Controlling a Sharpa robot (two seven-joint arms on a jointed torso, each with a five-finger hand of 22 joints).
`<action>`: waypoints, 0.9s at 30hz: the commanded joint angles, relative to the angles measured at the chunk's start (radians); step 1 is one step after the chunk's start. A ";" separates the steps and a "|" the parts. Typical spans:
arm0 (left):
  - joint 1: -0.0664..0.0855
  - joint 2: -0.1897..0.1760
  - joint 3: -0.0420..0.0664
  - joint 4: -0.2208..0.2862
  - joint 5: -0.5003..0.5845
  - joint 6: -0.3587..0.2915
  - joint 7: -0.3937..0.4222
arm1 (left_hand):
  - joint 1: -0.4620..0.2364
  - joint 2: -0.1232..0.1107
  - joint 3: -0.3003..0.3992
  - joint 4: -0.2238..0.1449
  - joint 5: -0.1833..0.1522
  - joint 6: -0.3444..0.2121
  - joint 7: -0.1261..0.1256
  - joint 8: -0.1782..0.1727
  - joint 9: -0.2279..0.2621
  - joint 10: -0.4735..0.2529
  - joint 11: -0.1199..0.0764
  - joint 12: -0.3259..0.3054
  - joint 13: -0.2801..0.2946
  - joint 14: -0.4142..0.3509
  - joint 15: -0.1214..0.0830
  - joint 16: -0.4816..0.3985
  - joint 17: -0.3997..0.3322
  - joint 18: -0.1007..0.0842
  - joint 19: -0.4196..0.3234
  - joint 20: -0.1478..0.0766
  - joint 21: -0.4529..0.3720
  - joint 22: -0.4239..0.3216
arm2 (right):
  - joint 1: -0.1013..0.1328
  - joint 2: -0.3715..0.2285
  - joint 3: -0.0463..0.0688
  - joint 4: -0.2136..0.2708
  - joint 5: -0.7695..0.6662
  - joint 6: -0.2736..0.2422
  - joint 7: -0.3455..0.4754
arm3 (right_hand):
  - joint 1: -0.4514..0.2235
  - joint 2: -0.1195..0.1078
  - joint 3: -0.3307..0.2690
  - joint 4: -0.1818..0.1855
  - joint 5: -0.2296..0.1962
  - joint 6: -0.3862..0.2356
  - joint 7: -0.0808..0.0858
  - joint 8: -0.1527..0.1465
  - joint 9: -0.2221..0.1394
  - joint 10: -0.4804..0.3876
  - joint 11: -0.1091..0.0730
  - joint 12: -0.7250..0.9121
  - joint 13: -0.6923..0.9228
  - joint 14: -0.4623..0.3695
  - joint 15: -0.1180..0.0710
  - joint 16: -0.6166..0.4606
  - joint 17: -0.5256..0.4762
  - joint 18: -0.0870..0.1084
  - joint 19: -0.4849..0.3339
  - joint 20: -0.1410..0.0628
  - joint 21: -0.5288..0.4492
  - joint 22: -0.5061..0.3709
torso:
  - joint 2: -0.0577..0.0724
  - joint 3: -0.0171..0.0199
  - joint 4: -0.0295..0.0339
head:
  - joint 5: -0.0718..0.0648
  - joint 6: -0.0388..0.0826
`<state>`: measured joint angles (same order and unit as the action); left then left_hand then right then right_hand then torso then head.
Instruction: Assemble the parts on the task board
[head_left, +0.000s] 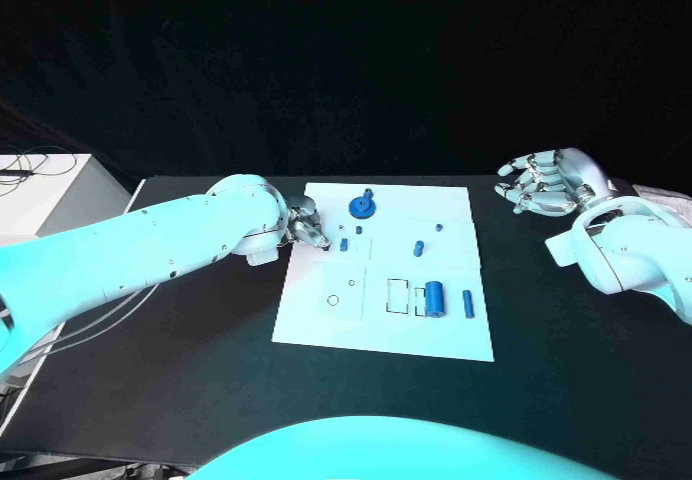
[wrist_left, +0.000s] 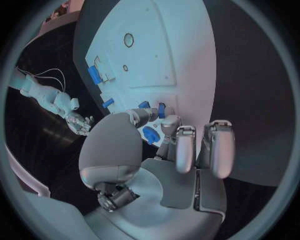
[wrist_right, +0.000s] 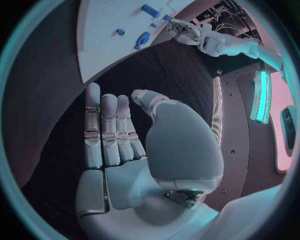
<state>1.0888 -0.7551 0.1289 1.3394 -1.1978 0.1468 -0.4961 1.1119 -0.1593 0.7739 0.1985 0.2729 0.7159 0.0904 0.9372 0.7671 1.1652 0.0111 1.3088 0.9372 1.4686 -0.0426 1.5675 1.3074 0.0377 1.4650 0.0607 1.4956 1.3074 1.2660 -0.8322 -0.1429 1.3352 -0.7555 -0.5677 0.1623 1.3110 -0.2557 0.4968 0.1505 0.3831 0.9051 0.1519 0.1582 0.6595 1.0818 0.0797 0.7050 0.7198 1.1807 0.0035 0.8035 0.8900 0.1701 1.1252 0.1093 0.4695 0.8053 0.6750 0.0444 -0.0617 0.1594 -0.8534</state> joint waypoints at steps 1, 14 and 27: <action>-0.001 0.004 -0.001 -0.002 -0.002 0.021 0.002 | -0.004 0.008 0.192 -0.186 0.007 0.002 -0.004 0.003 0.001 0.007 0.001 0.001 0.000 0.102 -0.006 0.003 0.263 -0.004 0.018 -0.003 0.003 0.132 | 0.000 0.002 0.000 0.001 -0.003 0.012 0.006 | -0.004 0.001 0.004 -0.001 0.004 0.003 0.006 -0.003 0.001 0.000 -0.009 -0.007 -0.001 -0.005 0.002 -0.005 -0.001 0.012 0.005 0.001 -0.004 -0.001 | 0.001 -0.0001 -0.0004 | 0.001 -0.002; -0.002 0.003 -0.002 0.000 -0.002 0.036 0.001 | -0.004 0.008 0.192 -0.186 0.007 0.002 -0.004 0.003 0.001 0.008 0.001 0.001 0.001 0.102 -0.006 0.003 0.263 -0.004 0.018 -0.003 0.003 0.132 | 0.000 0.002 0.000 0.001 -0.003 0.013 0.006 | -0.004 0.001 0.004 -0.001 0.004 0.003 0.006 -0.003 0.001 0.000 -0.009 -0.007 -0.001 -0.005 0.002 -0.005 -0.001 0.012 0.005 0.001 -0.004 -0.001 | -0.001 -0.0008 -0.0014 | 0.001 -0.003; -0.002 0.001 -0.002 0.000 -0.002 0.040 -0.001 | -0.005 0.007 0.194 -0.188 0.007 0.002 -0.004 0.002 0.001 0.010 0.000 0.002 0.003 0.102 -0.006 0.003 0.263 -0.004 0.018 -0.003 0.003 0.131 | 0.000 0.002 0.000 0.001 -0.003 0.013 0.006 | -0.004 0.001 0.004 -0.001 0.004 0.003 0.006 -0.003 0.001 0.000 -0.009 -0.007 -0.001 -0.005 0.002 -0.005 -0.001 0.012 0.005 0.001 -0.004 -0.001 | 0.000 -0.0007 0.0007 | 0.001 -0.001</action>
<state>1.0896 -0.7551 0.1288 1.3387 -1.1983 0.1625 -0.4966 1.1087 -0.1624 0.7739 0.1985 0.2767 0.7152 0.0913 0.9383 0.7678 1.1652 0.0111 1.3088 0.9398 1.4686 -0.0426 1.5675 1.3074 0.0376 1.4650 0.0607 1.4956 1.3073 1.2659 -0.8312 -0.1429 1.3352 -0.7555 -0.5670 0.1623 1.3110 -0.2557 0.4968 0.1505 0.3831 0.9050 0.1518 0.1582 0.6593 1.0797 0.0776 0.7050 0.7199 1.1807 0.0035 0.8035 0.8901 0.1701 1.1252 0.1094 0.4695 0.8054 0.6745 0.0436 -0.0617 0.1613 -0.8551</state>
